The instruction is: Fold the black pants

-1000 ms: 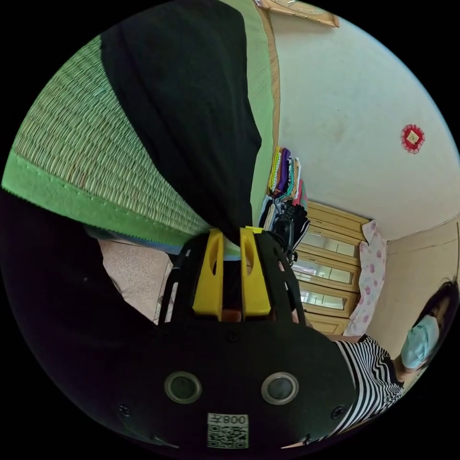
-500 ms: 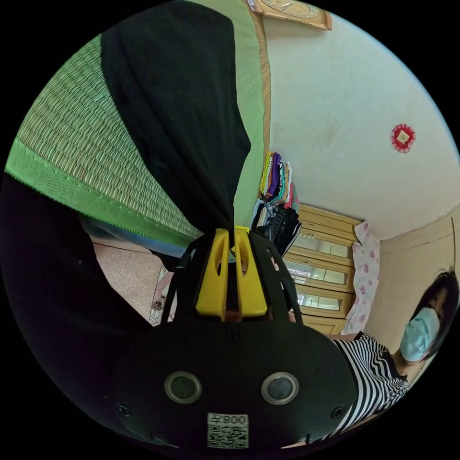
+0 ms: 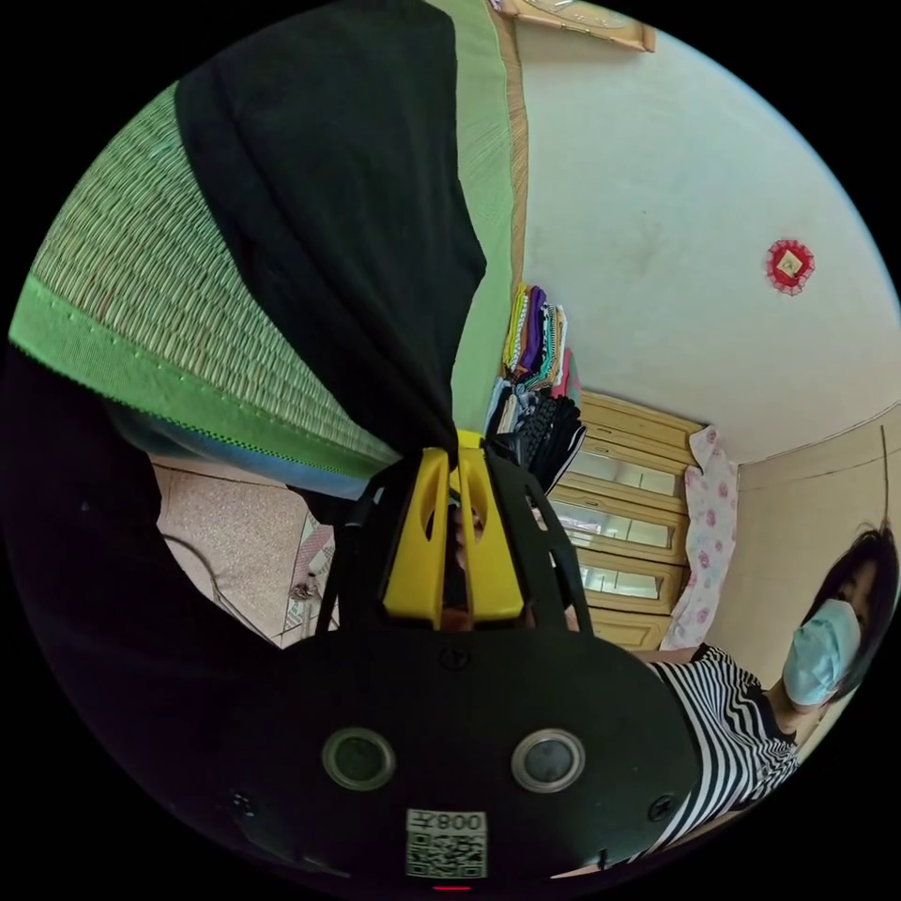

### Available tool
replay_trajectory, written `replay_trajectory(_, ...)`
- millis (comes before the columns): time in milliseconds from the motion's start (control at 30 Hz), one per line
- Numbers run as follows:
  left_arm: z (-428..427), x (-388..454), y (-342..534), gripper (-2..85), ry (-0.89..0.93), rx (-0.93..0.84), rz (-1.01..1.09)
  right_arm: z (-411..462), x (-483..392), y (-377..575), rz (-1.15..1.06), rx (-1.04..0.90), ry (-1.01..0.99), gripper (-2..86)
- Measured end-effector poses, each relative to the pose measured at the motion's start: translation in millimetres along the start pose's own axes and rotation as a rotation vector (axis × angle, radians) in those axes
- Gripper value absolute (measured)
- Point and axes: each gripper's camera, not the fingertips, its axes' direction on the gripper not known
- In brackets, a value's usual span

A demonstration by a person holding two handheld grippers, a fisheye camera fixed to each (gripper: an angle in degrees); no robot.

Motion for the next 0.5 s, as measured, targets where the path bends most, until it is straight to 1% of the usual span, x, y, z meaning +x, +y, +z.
replay_trajectory(167, -4, -1, 0, 1.9, 0.034, 0.018, -0.007, -5, 4, -1, 0.003, 0.018, -0.039, 8.0)
replay_trajectory(500, -12, 0, -1, 1.8, 0.060, 0.027, -0.012, -12, 2, -3, -0.007, 0.027, -0.047, 8.7)
